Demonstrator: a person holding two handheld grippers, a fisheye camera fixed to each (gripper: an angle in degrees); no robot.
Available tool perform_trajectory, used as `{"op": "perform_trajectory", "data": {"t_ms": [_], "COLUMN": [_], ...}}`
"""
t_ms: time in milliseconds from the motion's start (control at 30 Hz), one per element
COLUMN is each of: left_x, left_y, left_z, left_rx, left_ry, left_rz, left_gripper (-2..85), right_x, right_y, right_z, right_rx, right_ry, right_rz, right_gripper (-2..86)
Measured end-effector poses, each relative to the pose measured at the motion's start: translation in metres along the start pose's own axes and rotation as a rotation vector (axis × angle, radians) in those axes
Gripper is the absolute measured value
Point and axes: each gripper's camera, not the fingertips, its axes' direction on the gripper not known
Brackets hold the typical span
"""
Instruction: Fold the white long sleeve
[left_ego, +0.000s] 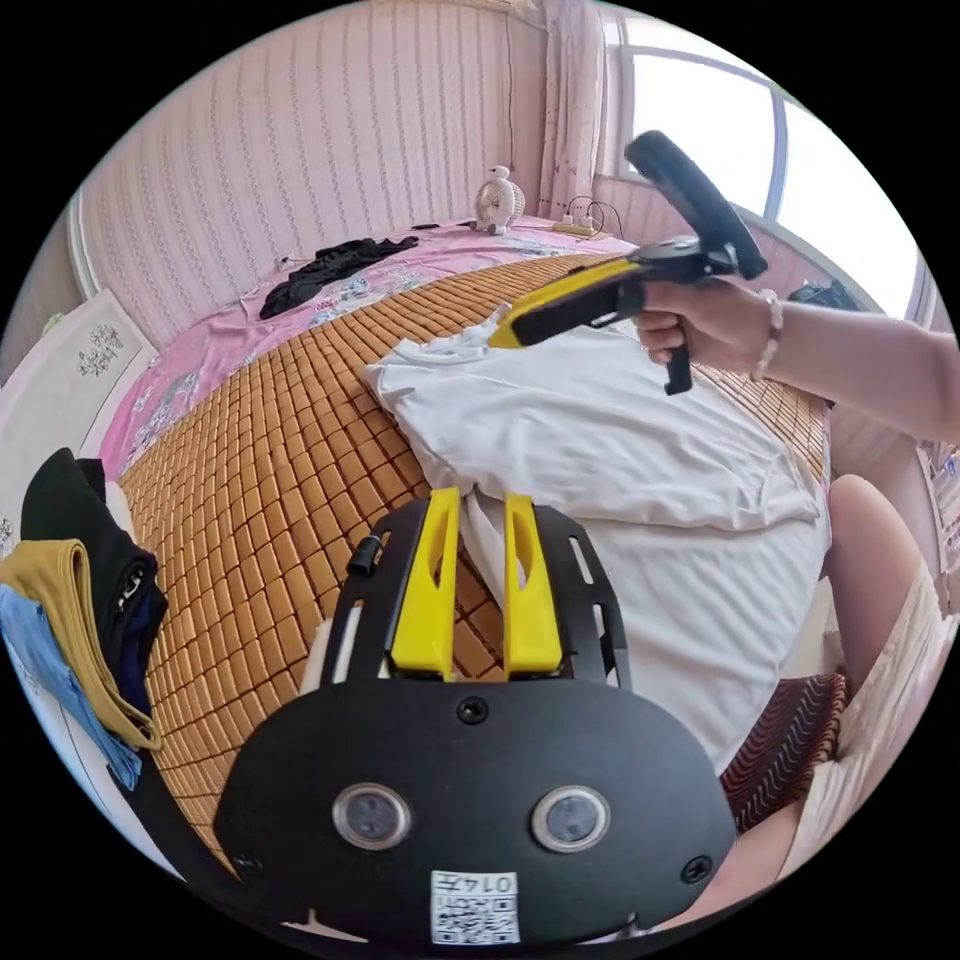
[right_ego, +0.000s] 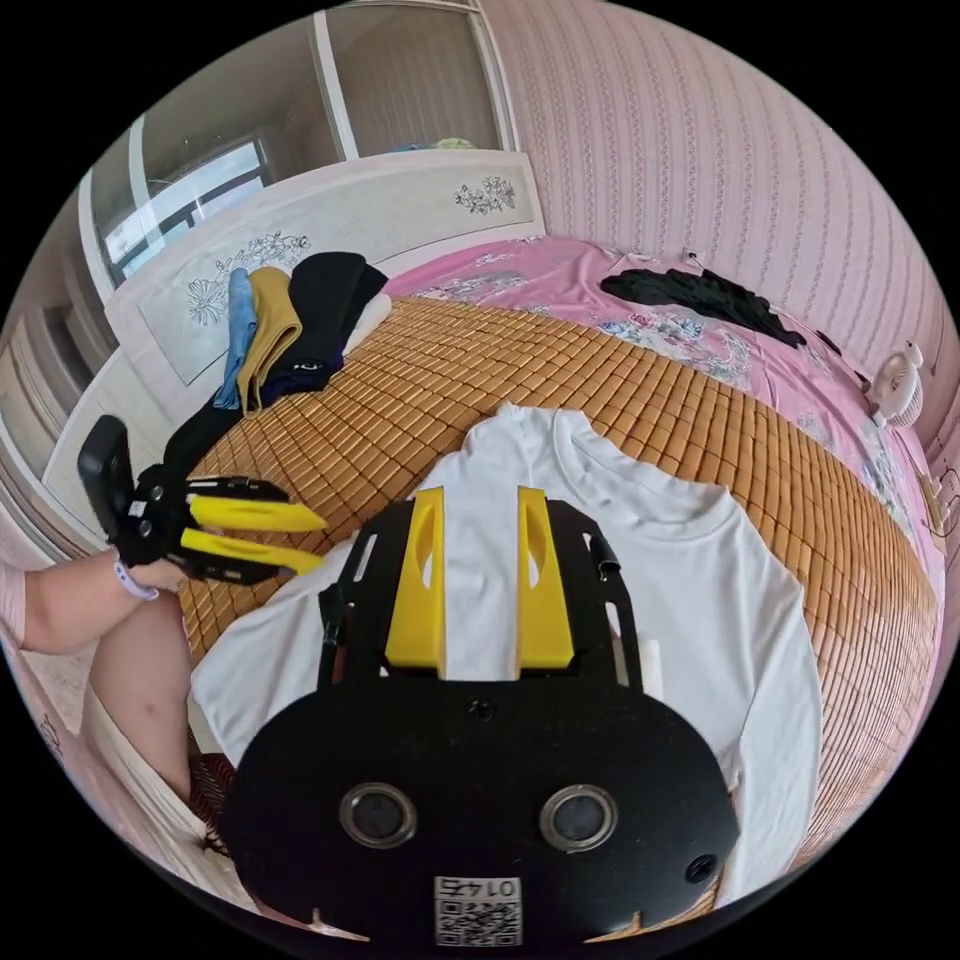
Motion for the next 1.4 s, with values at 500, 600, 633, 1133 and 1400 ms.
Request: {"op": "perform_trajectory", "data": {"t_ms": [500, 600, 633, 1133, 1400], "left_x": [-0.028, -0.042, -0.047, 0.167, 0.302], "left_y": [0.003, 0.007, 0.006, 0.003, -0.051], "left_z": [0.044, 0.058, 0.06, 0.009, 0.064], "left_rx": [-0.022, -0.083, -0.093, -0.012, -0.125], "left_ry": [-0.012, -0.005, 0.016, 0.364, 0.322], "left_rz": [-0.087, -0.159, -0.186, 0.049, 0.224], "left_gripper": [-0.8, -0.4, 0.1, 4.2, 6.4], "right_x": [0.024, 0.026, 0.027, 0.041, 0.033], "right_y": [-0.076, -0.074, -0.07, 0.323, 0.372], "right_z": [0.116, 0.139, 0.137, -0.136, -0.135], "right_rx": [-0.135, -0.187, -0.184, 0.065, 0.048], "right_ry": [-0.072, -0.046, -0.031, 0.019, -0.051], "right_rz": [-0.122, -0.046, -0.025, 0.277, 0.235], "right_gripper": [2.0, 5.0, 6.2, 4.2, 8.0]}}
